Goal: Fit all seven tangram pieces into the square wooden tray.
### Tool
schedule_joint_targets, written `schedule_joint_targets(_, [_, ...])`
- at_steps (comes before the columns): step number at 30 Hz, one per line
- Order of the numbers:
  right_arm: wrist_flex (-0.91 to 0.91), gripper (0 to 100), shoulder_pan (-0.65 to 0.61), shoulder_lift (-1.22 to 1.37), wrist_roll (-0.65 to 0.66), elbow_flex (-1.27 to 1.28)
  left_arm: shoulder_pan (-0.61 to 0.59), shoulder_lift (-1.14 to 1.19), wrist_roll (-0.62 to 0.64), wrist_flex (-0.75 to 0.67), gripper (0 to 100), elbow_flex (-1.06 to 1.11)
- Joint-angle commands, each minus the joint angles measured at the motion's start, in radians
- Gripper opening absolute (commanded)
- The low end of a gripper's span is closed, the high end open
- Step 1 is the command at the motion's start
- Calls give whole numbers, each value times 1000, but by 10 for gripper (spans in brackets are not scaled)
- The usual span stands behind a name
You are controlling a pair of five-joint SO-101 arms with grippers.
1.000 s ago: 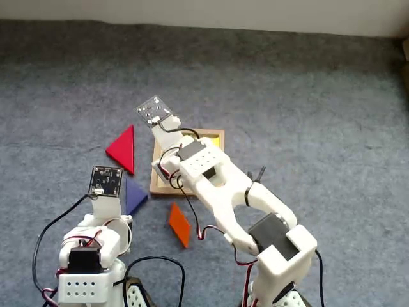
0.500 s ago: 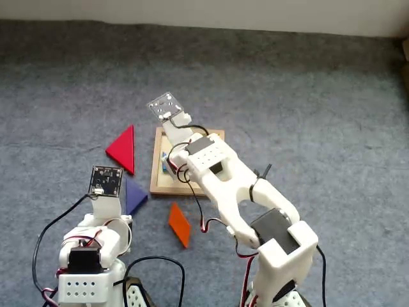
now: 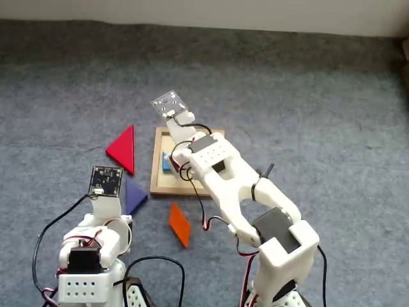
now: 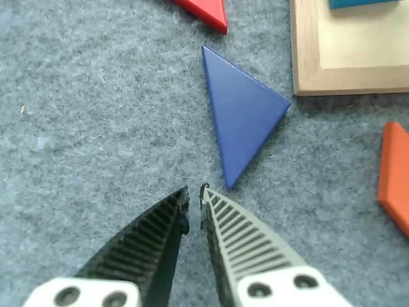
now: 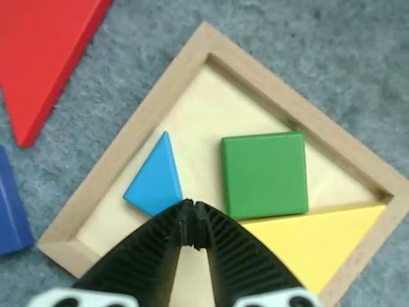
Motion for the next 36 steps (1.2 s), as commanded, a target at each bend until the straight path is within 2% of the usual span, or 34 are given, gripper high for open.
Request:
schedule_joint_targets(1, [-13, 18, 12, -21, 12, -10, -5, -36, -6, 5, 55, 19])
schedule_joint_targets(4, [10, 18, 12, -16, 21, -15, -5, -36, -6, 5, 55, 19])
schedule_joint_targets(9, [41, 18, -31, -15, 107, -10, -5, -36, -6, 5, 55, 19])
schedule_joint_targets(23, [39, 18, -154, -15, 118, -12, -5, -36, -6, 5, 55, 19])
schedule_joint_targets(32, [28, 18, -140, -21, 110, -16, -5, -36, -6, 5, 55, 19])
schedule_joint_targets(36, [-77, 18, -131, -18, 110, -10, -5, -36, -6, 5, 55, 19])
